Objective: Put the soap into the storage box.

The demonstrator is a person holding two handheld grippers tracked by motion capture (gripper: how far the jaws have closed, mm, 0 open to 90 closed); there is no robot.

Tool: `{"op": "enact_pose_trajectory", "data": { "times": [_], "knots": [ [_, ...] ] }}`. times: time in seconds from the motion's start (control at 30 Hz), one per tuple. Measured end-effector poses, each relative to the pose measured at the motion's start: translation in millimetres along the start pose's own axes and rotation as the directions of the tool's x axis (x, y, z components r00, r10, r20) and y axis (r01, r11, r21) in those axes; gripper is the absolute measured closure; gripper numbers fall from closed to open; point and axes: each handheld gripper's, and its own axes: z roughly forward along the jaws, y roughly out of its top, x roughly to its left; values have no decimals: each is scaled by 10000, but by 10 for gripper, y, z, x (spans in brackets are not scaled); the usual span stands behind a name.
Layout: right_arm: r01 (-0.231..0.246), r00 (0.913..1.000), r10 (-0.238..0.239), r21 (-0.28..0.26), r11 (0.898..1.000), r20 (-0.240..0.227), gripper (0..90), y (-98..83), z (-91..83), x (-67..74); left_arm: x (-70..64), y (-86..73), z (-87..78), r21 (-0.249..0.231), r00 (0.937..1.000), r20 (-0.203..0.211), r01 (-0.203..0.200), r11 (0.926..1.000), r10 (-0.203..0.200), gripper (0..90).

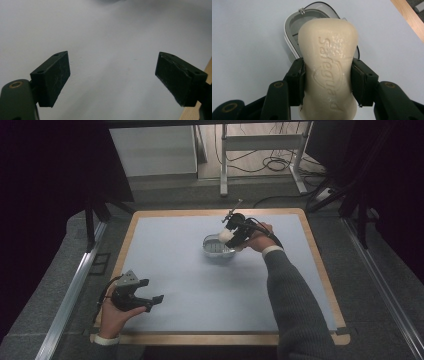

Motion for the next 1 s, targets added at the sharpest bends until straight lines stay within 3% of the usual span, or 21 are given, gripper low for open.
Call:
{"op": "enact_pose_trajectory", "data": {
  "times": [0.53,0.9,1.0],
  "knots": [
    [791,9968,-790,194,9967,-76,493,241,179,56,3,-1,-14,-46,10000,33,31,10000,-31,131],
    [1191,9929,-1186,547,9914,-125,493,277,415,21,12,-3,-13,-15,10000,-7,9,10000,-9,131],
    [1483,9889,-1478,575,9873,-123,492,291,467,25,11,-4,-8,23,10000,-4,-16,10000,16,131]
  ]
}}
